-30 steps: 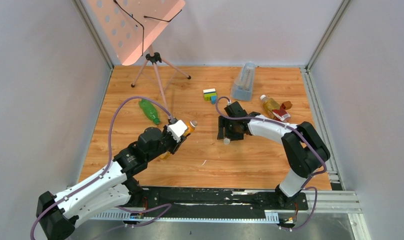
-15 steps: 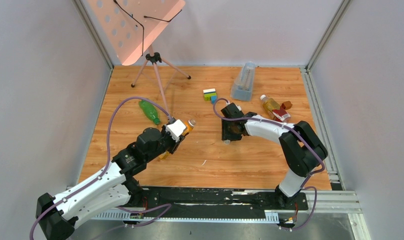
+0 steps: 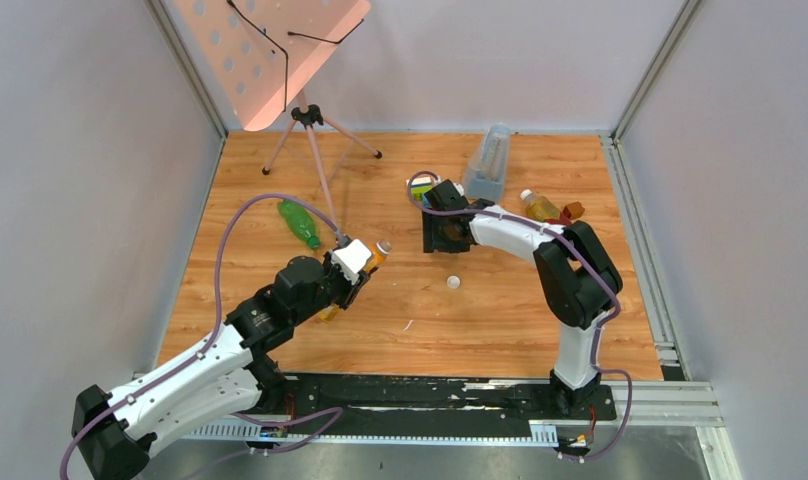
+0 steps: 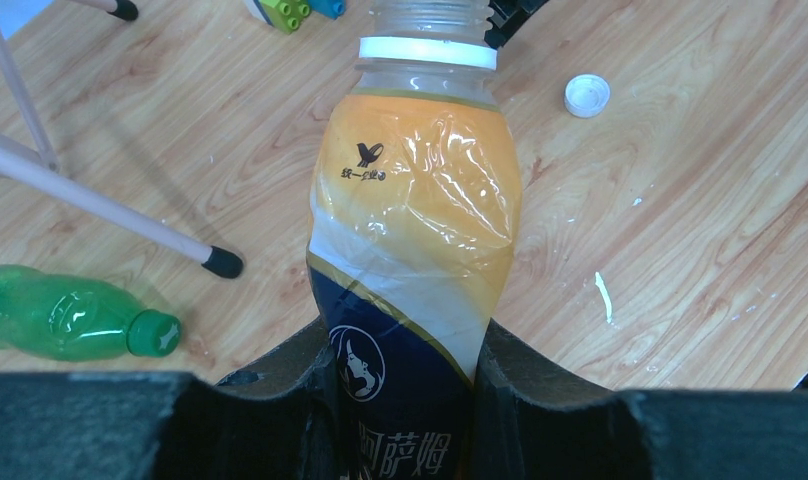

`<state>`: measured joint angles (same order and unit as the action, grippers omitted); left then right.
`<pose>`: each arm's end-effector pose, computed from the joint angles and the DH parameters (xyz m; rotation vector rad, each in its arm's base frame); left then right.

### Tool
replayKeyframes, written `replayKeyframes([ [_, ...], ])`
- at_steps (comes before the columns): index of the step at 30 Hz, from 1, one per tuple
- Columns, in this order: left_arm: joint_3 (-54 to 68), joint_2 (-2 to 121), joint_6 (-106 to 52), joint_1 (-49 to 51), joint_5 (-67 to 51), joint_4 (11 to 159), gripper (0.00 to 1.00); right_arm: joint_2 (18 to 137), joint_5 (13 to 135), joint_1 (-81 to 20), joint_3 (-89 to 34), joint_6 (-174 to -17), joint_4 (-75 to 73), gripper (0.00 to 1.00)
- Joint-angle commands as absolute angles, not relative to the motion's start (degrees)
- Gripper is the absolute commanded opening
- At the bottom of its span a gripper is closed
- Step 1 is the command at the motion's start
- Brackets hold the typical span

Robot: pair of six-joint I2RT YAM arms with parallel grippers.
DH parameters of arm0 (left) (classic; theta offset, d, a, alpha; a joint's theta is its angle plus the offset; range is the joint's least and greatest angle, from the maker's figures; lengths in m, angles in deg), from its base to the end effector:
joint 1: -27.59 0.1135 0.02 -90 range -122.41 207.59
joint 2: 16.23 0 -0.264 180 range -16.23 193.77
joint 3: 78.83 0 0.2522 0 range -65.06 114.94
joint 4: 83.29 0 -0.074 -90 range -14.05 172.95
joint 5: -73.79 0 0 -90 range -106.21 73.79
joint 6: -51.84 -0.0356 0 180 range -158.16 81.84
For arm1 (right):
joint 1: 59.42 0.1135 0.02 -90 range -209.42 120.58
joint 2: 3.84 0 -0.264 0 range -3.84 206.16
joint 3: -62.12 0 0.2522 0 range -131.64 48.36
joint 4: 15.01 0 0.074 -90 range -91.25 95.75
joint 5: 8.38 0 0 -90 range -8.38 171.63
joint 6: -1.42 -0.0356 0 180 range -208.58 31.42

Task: Unscrew the bottle caps
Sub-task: Move the bottle cap to the center of the board.

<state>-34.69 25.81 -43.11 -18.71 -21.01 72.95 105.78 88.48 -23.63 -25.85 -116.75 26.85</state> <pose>0.1249 -0.1264 0.2591 0.8004 1.7980 -0.3944 0.3203 0.2257 0.1713 -0.1404 2.6771 0.1979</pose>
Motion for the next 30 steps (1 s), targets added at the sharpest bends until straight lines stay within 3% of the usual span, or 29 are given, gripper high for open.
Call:
replayKeyframes([
  [1, -34.7, 25.0, -41.2, -18.6, -20.6, 75.1, 0.14, 101.4, 90.6, -24.0, -25.1, -114.9, 28.4, 0.61],
  [6, -35.1, 25.1, -41.1, -18.6, -20.7, 75.8, 0.14, 94.6, 86.3, -24.0, -16.4, -115.2, 29.4, 0.67],
  [16, -34.6, 27.5, -41.8, -18.6, -20.6, 78.1, 0.14, 95.0, 84.0, -22.4, -13.1, -115.9, 30.7, 0.63],
  [25, -34.0, 27.4, -41.8, -18.6, -20.8, 76.6, 0.14, 101.0, 86.2, -22.3, -20.6, -115.0, 30.8, 0.32],
  [30, -34.0, 26.9, -41.3, -18.6, -21.0, 76.3, 0.14, 106.1, 87.9, -22.9, -29.3, -112.7, 30.7, 0.27],
])
